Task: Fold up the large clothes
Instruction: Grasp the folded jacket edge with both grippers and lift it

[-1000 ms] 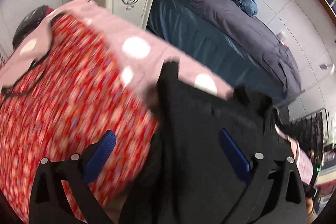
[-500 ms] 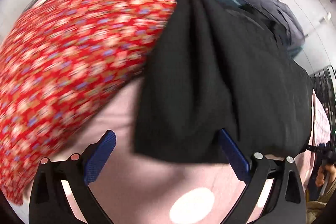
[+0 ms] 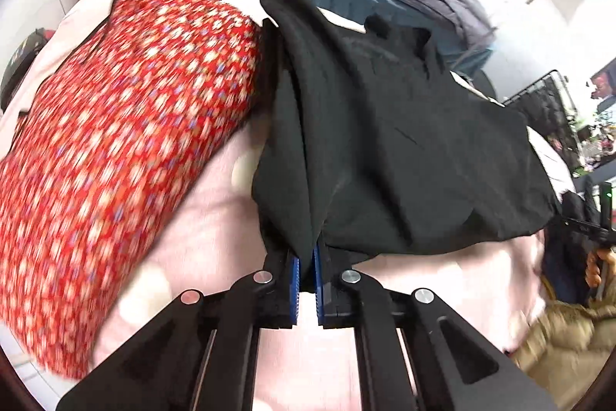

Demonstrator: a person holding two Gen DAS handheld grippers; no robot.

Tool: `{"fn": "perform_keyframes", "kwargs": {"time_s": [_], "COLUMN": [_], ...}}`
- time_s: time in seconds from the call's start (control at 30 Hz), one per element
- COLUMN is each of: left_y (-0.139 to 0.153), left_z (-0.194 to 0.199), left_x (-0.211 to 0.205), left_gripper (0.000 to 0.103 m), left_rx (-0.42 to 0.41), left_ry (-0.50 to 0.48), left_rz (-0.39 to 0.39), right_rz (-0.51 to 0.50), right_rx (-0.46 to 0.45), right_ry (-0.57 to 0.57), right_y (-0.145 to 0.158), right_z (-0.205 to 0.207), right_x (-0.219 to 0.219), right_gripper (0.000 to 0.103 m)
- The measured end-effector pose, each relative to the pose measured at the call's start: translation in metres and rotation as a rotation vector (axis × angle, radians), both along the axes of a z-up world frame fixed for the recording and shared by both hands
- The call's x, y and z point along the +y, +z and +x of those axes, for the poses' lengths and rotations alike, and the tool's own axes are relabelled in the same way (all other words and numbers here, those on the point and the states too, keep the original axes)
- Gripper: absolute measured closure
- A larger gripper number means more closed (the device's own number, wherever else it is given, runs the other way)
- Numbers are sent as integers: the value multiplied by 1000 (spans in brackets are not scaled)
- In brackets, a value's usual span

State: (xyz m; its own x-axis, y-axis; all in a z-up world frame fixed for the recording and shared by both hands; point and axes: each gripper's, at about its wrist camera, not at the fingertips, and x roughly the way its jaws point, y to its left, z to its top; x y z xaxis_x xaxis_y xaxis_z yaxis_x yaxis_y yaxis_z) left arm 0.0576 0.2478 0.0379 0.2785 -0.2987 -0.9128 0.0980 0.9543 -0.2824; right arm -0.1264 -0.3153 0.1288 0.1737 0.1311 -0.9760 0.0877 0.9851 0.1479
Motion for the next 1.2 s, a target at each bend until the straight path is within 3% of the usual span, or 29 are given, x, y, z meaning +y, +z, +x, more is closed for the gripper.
{"fn": "perform_keyframes", "kwargs": {"time_s": [0.07, 0.17, 0.33, 0.4, 0.43, 0.5, 0.57, 0.63, 0.7, 0.8, 0.9, 1.0, 1.03, 1.07, 1.1, 1.13, 1.2], "left_y": [-2, -26, -101, -107, -102, -79, -48, -26, -18, -25, -39, -59, -63, -69, -76, -77, -71], "left_z": [-22, -56, -98, -93, -90, -80, -71, -58, -31, 18, 58, 93, 101, 107, 117, 122, 132], "left_x": [9, 19, 42, 47, 48, 56, 61, 70, 74, 43, 27, 2, -3, -2, -6, -8, -13], "left_gripper": [97, 97, 96, 92, 87, 63, 26, 21, 18, 18, 18, 18, 30, 69, 84, 91, 95], "left_rx": [36, 122, 305, 316, 300, 237, 129, 37, 12, -9, 7, 33, 41, 53, 88, 94, 49], "left_ry": [8, -2, 95, 134, 138, 137, 164, 207, 250, 238, 240, 235, 230, 217, 189, 175, 140], "left_rz": [-18, -9, -9, -16, 1, 74, 132, 88, 36, 60, 109, 161, 210, 233, 246, 253, 303], "right_rz": [2, 17, 30, -117, -140, -153, -176, -164, -92, 4, -31, -84, -100, -97, -82, -88, -138], "right_rx": [35, 109, 255, 314, 299, 234, 165, 73, 64, 62, 33, 29, 42, 65, 89, 92, 50], "right_ry": [4, -3, -82, -78, -66, -66, -81, -97, -128, -147, -99, -63, -67, -70, -60, -47, -47], "right_y": [2, -17, -79, -96, -93, -75, -56, -39, -40, -54, -62, -74, -77, -84, -91, -92, -85], "right_z": [-20, -61, -104, -110, -110, -108, -100, -83, -63, -26, 10, 50, 59, 68, 78, 84, 95], "right_x": [-2, -7, -23, -24, -25, -31, -35, -35, -32, -24, 3, 25, 27, 27, 25, 24, 15], "right_gripper": [99, 99, 99, 98, 97, 88, 35, 30, 30, 30, 32, 49, 74, 98, 100, 101, 101]}}
